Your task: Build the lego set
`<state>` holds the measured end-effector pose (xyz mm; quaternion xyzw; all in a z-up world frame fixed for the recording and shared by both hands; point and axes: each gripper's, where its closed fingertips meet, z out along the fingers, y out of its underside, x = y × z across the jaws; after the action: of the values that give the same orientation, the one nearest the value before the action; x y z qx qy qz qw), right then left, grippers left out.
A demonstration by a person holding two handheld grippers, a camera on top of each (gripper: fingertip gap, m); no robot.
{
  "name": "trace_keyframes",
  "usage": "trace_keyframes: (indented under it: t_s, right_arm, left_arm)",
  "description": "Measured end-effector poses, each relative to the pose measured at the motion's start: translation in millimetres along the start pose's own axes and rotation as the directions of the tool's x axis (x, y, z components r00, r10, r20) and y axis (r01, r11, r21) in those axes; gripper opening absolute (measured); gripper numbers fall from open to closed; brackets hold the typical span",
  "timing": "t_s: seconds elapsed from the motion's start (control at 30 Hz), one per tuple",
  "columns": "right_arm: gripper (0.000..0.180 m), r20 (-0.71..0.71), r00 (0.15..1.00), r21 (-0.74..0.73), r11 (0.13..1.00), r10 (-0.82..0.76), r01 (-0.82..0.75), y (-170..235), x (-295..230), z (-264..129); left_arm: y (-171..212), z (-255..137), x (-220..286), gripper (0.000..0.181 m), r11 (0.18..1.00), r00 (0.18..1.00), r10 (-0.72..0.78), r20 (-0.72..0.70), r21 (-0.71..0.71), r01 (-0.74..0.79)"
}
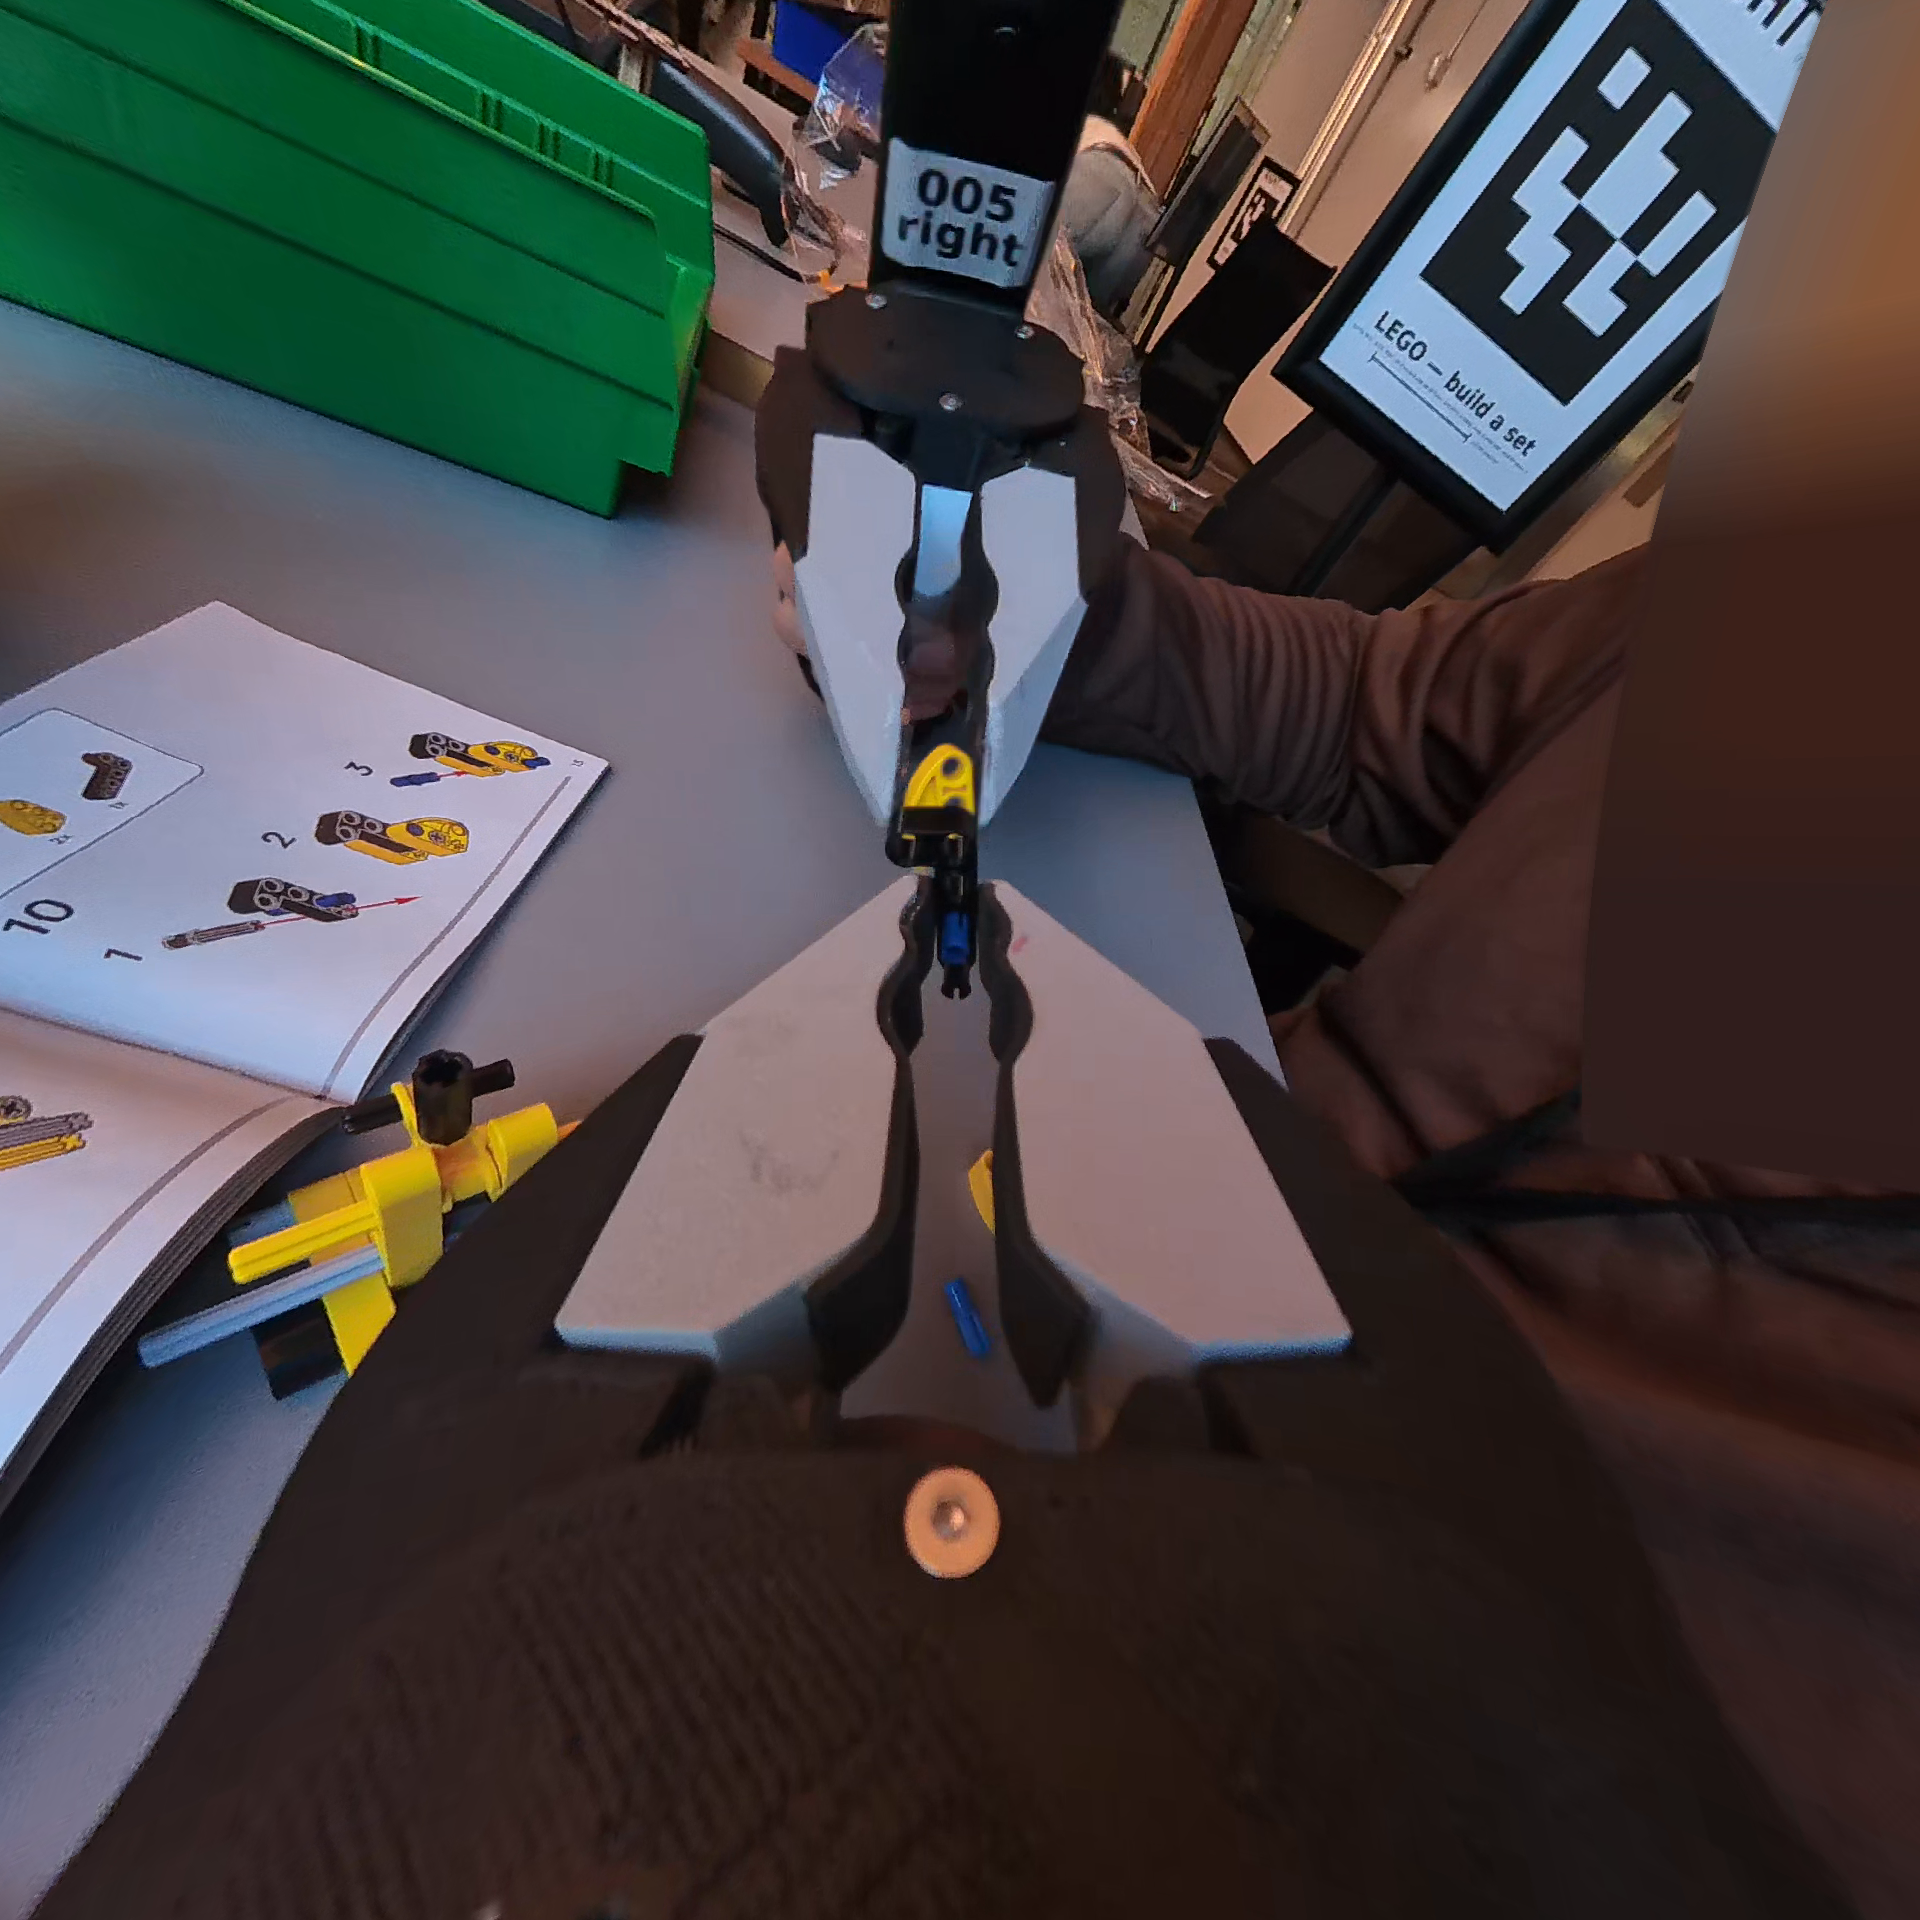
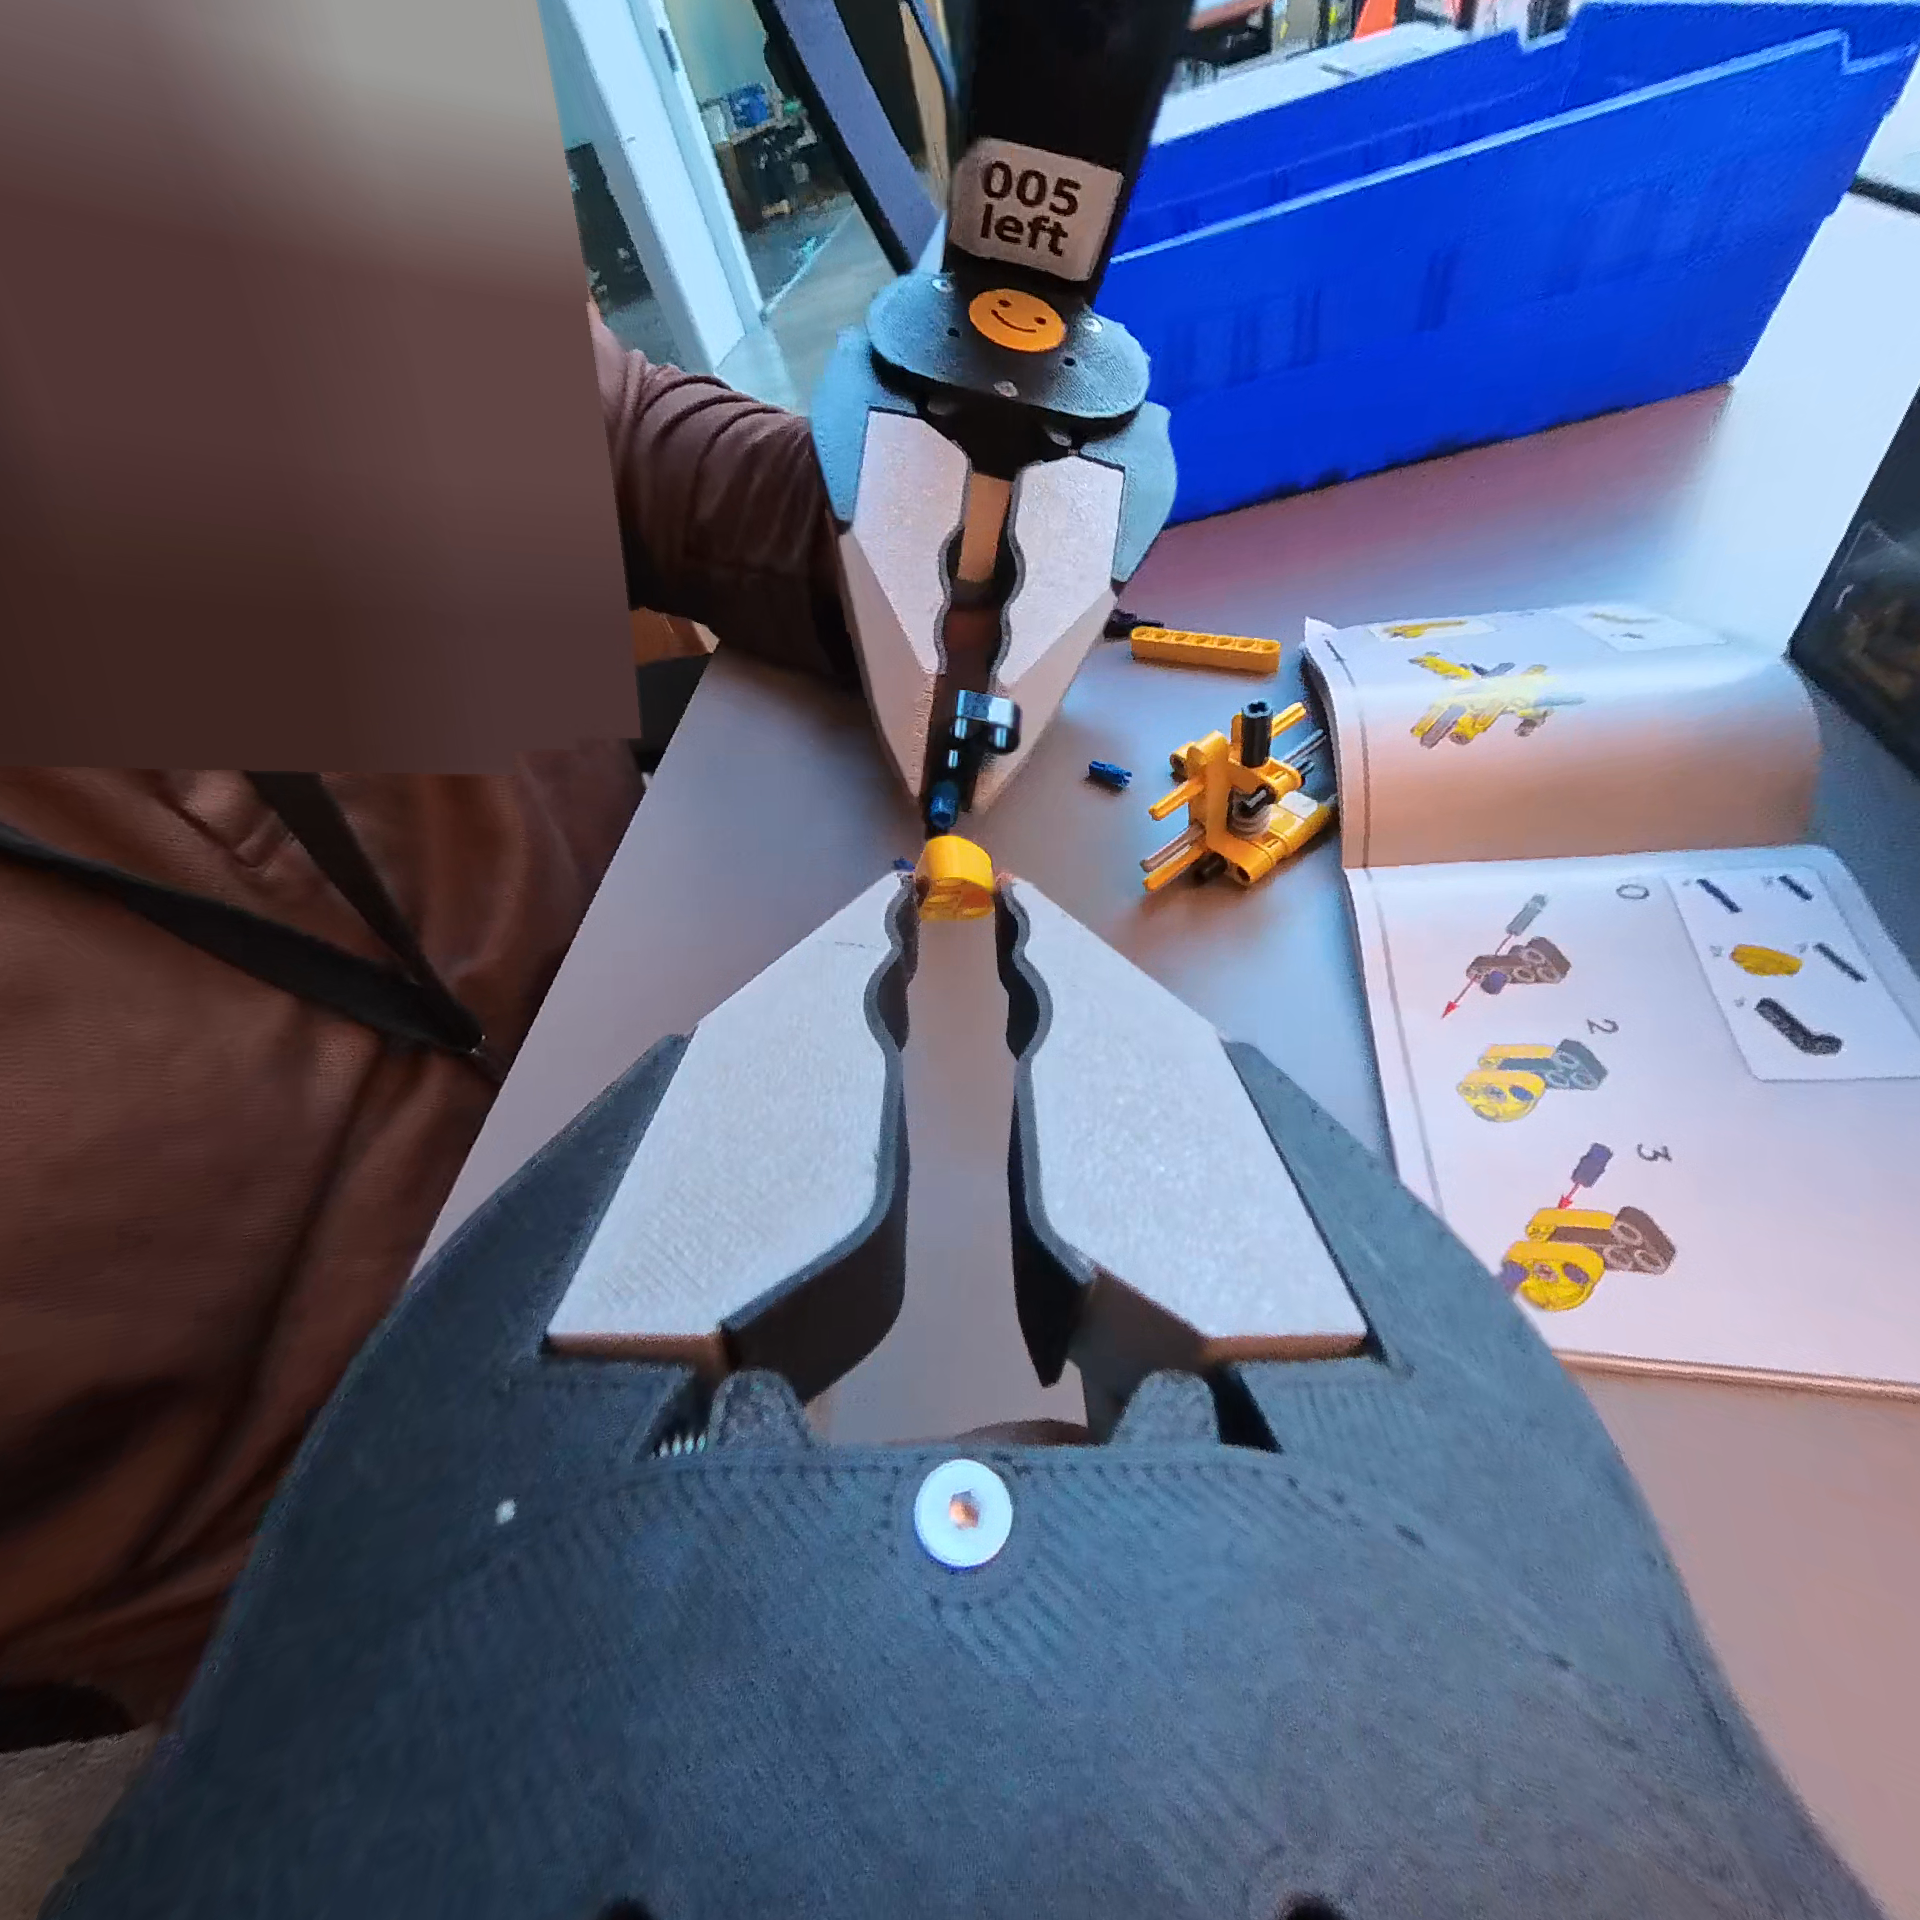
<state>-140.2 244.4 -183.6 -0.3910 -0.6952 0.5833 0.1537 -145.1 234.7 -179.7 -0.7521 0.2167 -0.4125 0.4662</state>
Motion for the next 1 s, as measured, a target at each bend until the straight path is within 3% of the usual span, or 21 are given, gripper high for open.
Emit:
trace_keyframes:
  t_s: [0.23,1.0]
  right_arm:
    - [0.011,0.046,0.984,-0.031,0.985,0.171,-0.169,5,1,6]
    - [0.011,-0.007,0.977,-0.079,0.974,0.211,-0.211,13,6,14]
  left_arm:
    - [2,1,-5,0.004,0.998,0.998,-0.063,0.008,-0.005,0.063]
    - [9,7,-10,0.005,0.994,0.995,-0.090,0.046,-0.054,0.092]
